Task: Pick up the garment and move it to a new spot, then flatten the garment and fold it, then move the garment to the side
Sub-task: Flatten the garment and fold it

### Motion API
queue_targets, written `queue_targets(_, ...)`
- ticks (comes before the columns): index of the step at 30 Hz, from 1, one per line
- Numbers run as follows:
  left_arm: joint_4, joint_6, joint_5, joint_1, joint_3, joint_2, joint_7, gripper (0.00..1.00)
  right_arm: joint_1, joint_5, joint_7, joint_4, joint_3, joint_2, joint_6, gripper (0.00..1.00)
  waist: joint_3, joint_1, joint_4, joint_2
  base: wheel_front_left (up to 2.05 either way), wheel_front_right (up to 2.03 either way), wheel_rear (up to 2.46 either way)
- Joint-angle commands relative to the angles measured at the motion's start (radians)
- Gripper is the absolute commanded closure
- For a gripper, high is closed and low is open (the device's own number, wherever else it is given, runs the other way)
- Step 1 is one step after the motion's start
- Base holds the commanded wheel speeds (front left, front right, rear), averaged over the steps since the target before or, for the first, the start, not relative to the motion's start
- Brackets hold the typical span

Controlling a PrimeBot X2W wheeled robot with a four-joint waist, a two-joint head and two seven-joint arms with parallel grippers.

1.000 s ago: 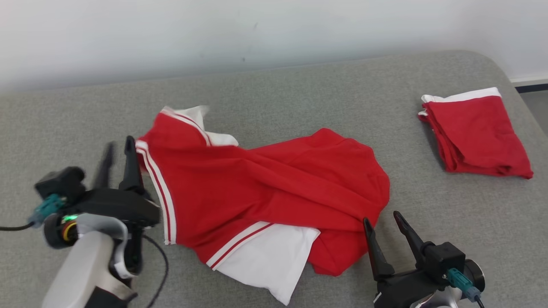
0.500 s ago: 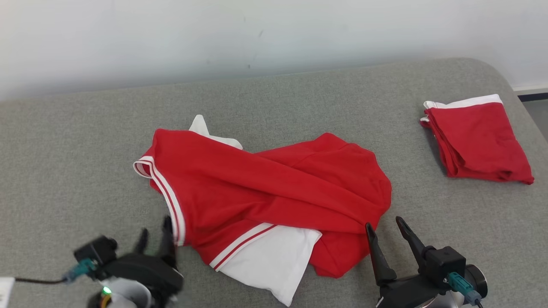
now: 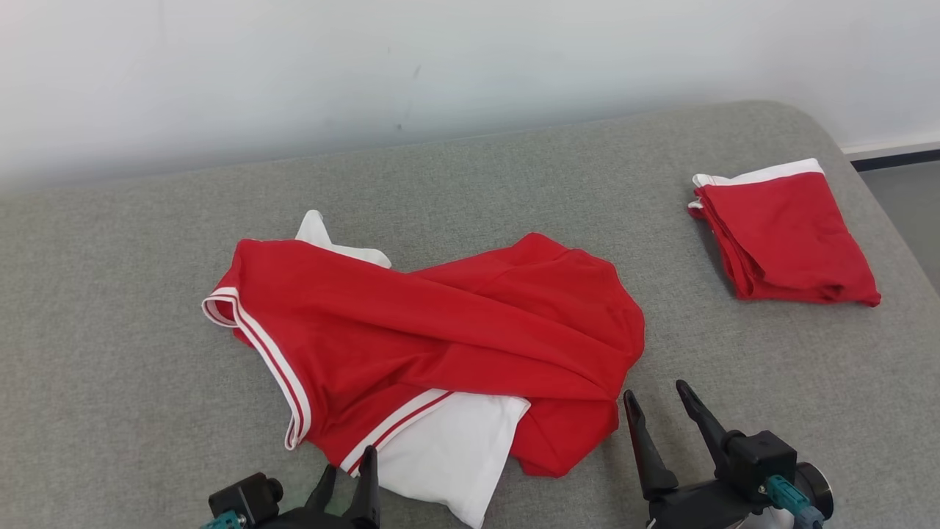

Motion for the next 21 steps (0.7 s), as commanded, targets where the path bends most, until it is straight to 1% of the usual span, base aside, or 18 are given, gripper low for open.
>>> queue_targets(1,-0.016,0.010,0.006,0.023,-0.004,0.004,0.007,0.00,0.010,0.007,0.000,-0.005,0.000,0.000,-0.003,0.00,0.002,0.0001,-0.003,0.0000,0.00,0.00,0.00)
queue_targets(6,-0.010,0.080,0.086,-0.008,-0.022,0.040,-0.011,0.00,0.004,0.011,0.001,-0.013,0.001,0.000,-0.003,0.00,0.009,0.0001,-0.003,0.0000,0.00,0.00,0.00)
queue_targets(7,0.000,0.088,0.099,-0.015,-0.028,0.043,-0.012,0.00,0.003,0.011,0.002,-0.014,0.002,0.000,-0.002,0.00,0.009,0.0001,-0.003,0.0000,0.00,0.00,0.00)
queue_targets(10,0.019,0.093,0.117,-0.029,-0.043,0.046,-0.005,0.00,0.001,0.011,0.004,-0.016,0.004,0.000,-0.002,0.00,0.010,0.0001,-0.004,0.0000,0.00,0.00,0.00)
queue_targets(11,0.025,0.088,0.113,-0.034,-0.051,0.042,0.003,0.09,0.001,0.011,0.005,-0.017,0.004,0.000,-0.002,0.00,0.010,0.0001,-0.005,0.0000,0.00,0.00,0.00)
queue_targets(12,0.025,0.078,0.112,-0.041,-0.057,0.039,0.005,0.81,0.002,0.010,0.005,-0.018,0.001,0.000,-0.002,0.00,0.011,0.0001,-0.004,0.0000,0.00,0.00,0.00)
queue_targets(13,0.022,0.069,0.109,-0.046,-0.063,0.035,0.007,1.00,0.003,0.010,0.005,-0.020,-0.002,0.000,-0.002,0.00,0.011,0.0001,-0.003,0.0000,0.00,0.00,0.00)
queue_targets(14,0.023,0.062,0.103,-0.046,-0.062,0.035,0.008,1.00,0.006,0.009,0.006,-0.021,-0.005,0.000,-0.002,0.00,0.012,0.0001,-0.001,0.0000,0.00,0.00,0.00)
queue_targets(16,0.013,0.064,0.091,-0.040,-0.042,0.041,-0.008,1.00,0.012,0.006,0.007,-0.024,-0.010,0.000,-0.002,0.00,0.013,0.0001,0.004,0.0000,0.00,0.00,0.00)
queue_targets(18,-0.007,0.075,0.075,-0.030,-0.005,0.060,-0.031,1.00,0.015,0.005,0.008,-0.027,-0.016,0.000,-0.003,0.00,0.015,0.0001,0.012,0.0000,0.00,0.00,0.00)
queue_targets(21,-0.050,0.105,0.071,-0.013,0.054,0.096,-0.065,1.00,0.024,-0.002,0.010,-0.032,-0.028,0.000,-0.002,0.00,0.019,0.0001,0.031,0.0000,0.00,0.00,0.00)
